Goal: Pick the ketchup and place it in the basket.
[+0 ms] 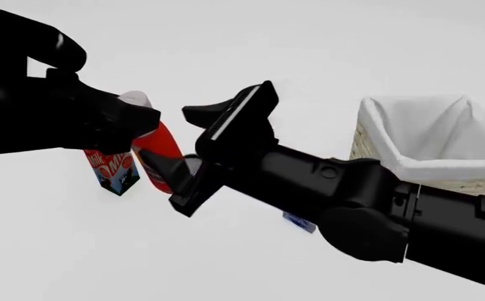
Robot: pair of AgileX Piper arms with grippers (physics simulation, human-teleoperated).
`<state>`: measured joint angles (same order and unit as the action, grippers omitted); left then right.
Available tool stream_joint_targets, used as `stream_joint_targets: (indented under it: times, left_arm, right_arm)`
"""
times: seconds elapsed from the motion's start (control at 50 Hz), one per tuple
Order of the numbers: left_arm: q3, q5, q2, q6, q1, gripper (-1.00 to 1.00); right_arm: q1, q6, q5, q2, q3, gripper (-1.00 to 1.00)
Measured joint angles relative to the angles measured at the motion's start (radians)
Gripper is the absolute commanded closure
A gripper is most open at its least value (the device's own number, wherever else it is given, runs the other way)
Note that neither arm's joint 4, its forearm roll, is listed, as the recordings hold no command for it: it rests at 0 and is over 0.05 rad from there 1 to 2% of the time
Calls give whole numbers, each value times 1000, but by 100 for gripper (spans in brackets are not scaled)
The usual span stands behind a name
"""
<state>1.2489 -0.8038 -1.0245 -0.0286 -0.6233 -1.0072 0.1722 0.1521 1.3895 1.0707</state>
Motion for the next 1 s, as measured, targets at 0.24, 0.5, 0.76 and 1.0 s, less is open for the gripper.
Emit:
stream_joint_targets:
  times: [0.24,0.5,0.76,1.0]
  left_arm:
    - [22,-21,6,-6,-5,100]
    - [58,-49,12,-9,-12,100]
    - [83,-71,17,-18,-20,100]
    - [86,-74,22,-36,-45,100]
  right_arm:
    - [-1,-31,22,35,4,-100]
    - [0,-52,36,77,19,-100]
    - [0,-66,51,100,31,100]
    - [3,-64,54,80,14,100]
